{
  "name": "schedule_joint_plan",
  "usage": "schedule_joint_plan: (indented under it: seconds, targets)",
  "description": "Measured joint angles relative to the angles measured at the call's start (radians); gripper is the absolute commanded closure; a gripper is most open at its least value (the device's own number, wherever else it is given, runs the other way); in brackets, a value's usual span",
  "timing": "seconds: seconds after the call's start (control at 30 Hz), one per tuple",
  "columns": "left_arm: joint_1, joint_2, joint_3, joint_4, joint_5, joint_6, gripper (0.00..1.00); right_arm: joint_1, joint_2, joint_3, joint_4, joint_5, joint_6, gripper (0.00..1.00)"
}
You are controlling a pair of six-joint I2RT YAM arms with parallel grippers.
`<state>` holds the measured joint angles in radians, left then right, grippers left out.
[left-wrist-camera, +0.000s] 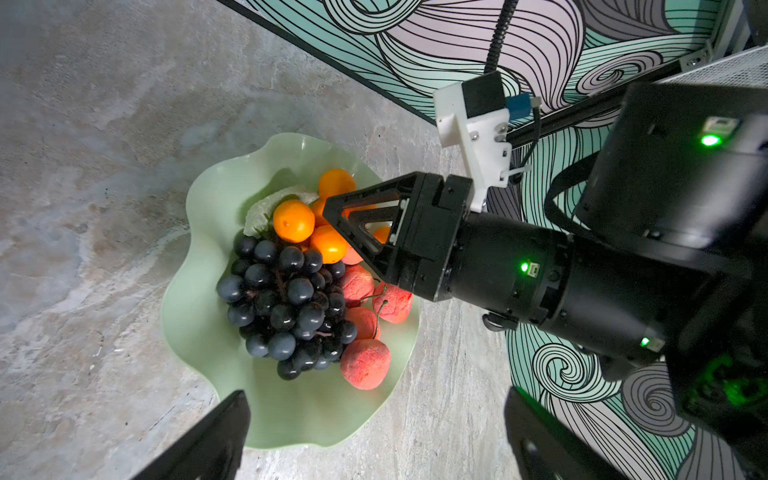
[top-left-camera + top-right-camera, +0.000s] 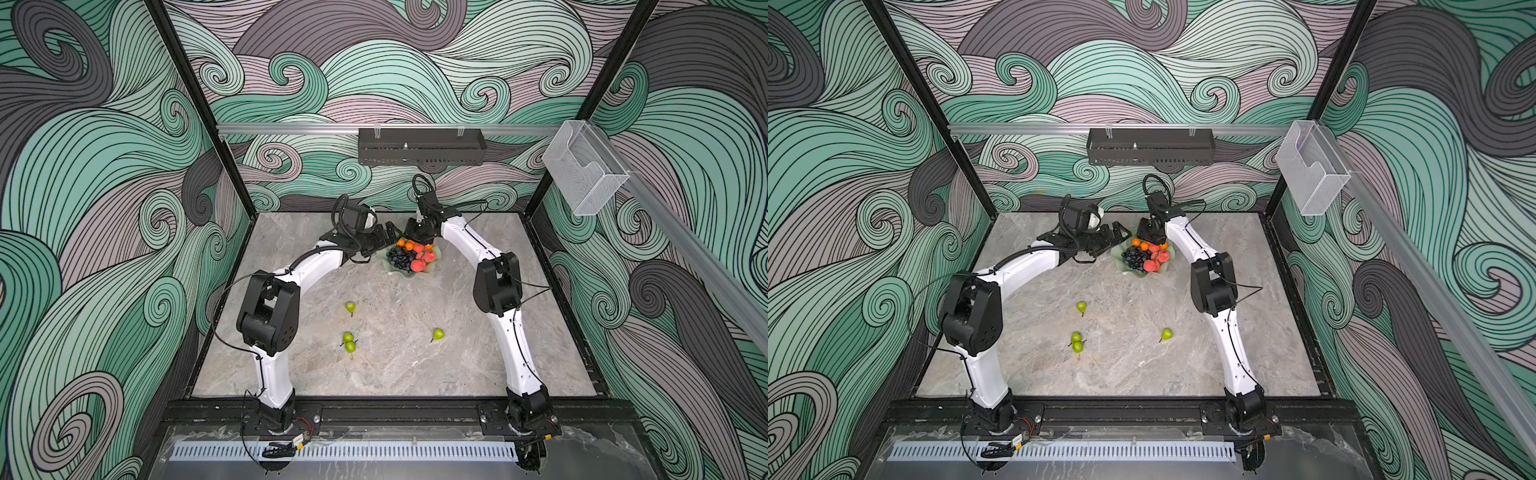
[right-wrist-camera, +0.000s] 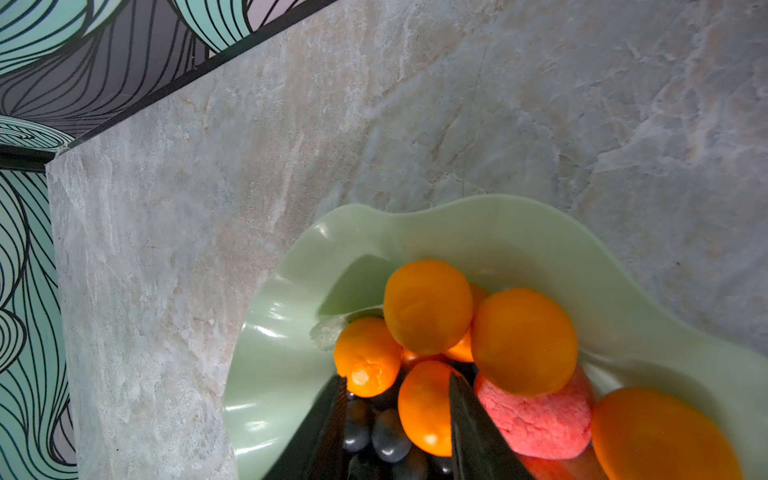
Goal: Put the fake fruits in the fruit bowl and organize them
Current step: 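Open the right gripper to release the kumquat into the bowl, then lower the right gripper onto a green pear while the left gripper lowers onto another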
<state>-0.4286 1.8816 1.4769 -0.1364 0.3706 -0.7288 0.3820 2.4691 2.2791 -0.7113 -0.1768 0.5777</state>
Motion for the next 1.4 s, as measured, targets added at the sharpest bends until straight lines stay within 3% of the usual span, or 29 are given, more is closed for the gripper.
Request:
schedule_joint_plan:
  seconds: [0.33, 0.53, 0.93, 1.2, 1.4]
  targets:
    - [0.000, -0.016, -0.013, -0.013, 0.000, 0.013, 0.02, 0.000, -0.008, -0.003, -0.012, 0.000, -0.016, 0.56]
    - [0.000, -0.131, -0.124, -0.027, 0.000, 0.024, 0.02, 0.000, -0.134, -0.120, -0.009, -0.006, -0.024, 0.56]
    - [-0.069, -0.418, -0.407, -0.030, -0.018, 0.043, 0.02, 0.018, -0.613, -0.715, 0.142, 0.000, -0.008, 0.56]
    - [-0.212, -0.623, -0.592, -0.032, -0.057, 0.078, 0.02, 0.087, -0.865, -1.095, 0.151, 0.055, 0.011, 0.56]
    - [-0.327, -0.682, -0.693, -0.019, -0.084, 0.108, 0.02, 0.179, -1.001, -1.272, 0.125, 0.116, 0.050, 0.55]
